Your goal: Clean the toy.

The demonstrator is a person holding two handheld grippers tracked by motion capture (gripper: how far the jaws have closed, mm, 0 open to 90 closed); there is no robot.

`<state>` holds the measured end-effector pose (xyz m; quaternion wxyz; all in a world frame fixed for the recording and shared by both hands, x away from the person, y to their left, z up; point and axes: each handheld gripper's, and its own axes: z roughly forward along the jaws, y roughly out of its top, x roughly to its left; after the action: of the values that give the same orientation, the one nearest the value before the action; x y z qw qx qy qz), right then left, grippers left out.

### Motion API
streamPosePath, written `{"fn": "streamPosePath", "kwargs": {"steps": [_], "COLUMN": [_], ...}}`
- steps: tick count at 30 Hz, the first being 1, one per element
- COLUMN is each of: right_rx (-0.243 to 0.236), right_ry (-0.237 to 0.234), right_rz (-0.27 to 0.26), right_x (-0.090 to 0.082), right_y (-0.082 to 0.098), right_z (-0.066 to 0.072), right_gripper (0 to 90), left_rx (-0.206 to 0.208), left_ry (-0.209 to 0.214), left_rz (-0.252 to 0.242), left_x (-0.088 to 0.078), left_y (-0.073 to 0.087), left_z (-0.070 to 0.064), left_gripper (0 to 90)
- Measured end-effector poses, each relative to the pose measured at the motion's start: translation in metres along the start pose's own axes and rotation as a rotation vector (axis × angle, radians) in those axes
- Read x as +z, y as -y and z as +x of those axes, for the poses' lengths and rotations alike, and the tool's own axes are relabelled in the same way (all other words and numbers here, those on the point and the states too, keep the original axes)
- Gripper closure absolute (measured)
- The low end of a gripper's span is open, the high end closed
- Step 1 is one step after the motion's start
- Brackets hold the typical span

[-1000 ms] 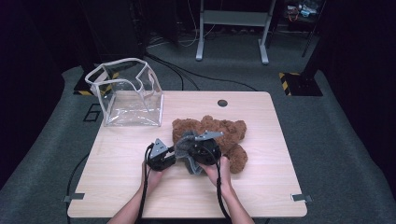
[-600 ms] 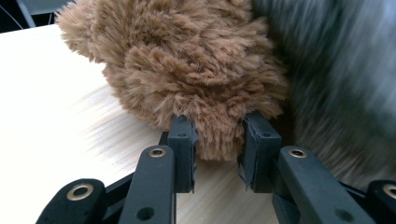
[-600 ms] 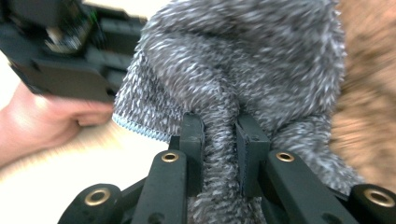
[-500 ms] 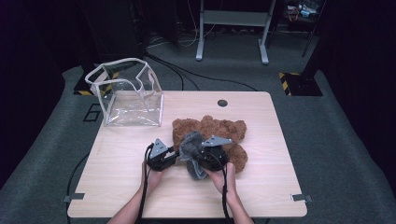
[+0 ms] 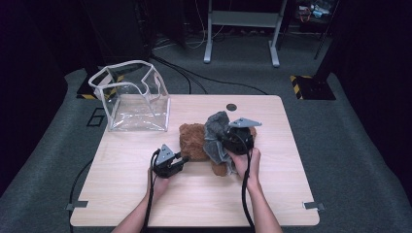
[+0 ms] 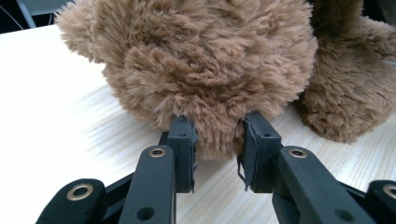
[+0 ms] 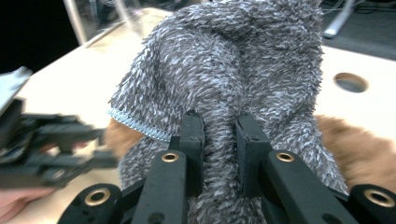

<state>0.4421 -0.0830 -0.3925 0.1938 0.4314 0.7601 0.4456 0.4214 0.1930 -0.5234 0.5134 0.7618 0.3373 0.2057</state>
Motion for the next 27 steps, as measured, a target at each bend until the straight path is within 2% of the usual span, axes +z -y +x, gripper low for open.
{"fn": "streamPosePath", "kwargs": {"steps": [3,4,6,8,10,11,15,20,21,23,27], "right_rx": [0.0,-0.015,-0.029,-0.038,-0.041,-0.057,-0.095,-0.132,-0.12,-0.142,-0.132], "right_ry": [0.038,0.051,0.052,0.054,0.053,0.058,0.1,0.15,0.16,0.166,0.187], "right_rz": [0.02,0.03,0.087,0.097,0.133,0.145,0.217,0.255,0.261,0.266,0.267], "right_x": [0.006,0.01,0.025,0.029,0.041,0.047,0.065,0.068,0.068,0.067,0.064], "right_y": [-0.015,-0.019,-0.028,-0.03,-0.033,-0.034,-0.034,-0.034,-0.033,-0.033,-0.033], "right_z": [-0.008,-0.01,-0.011,-0.011,-0.007,-0.006,-0.003,-0.007,-0.007,-0.011,-0.019], "right_gripper": [75.8,75.7,75.7,75.7,75.7,75.6,75.7,75.7,75.7,75.8,75.8], "left_rx": [-0.006,-0.003,-0.002,-0.002,-0.002,0.003,0.001,-0.006,-0.004,-0.005,-0.006], "left_ry": [-0.002,-0.002,-0.002,-0.003,-0.003,-0.004,-0.004,-0.007,-0.006,-0.006,-0.005], "left_rz": [-0.005,-0.002,-0.002,-0.002,-0.002,-0.001,-0.003,-0.015,-0.015,-0.015,-0.019], "left_x": [0.0,0.0,0.0,0.0,0.0,0.0,0.0,0.001,0.001,0.001,0.001], "left_y": [0.0,0.0,0.0,0.0,0.0,0.0,0.0,0.001,0.001,0.001,0.001], "left_z": [-0.001,0.0,0.0,-0.001,-0.001,0.0,-0.001,-0.002,-0.002,-0.002,-0.002], "left_gripper": [68.8,68.8,68.8,68.8,68.8,68.8,68.8,68.7,68.7,68.7,68.8]}}
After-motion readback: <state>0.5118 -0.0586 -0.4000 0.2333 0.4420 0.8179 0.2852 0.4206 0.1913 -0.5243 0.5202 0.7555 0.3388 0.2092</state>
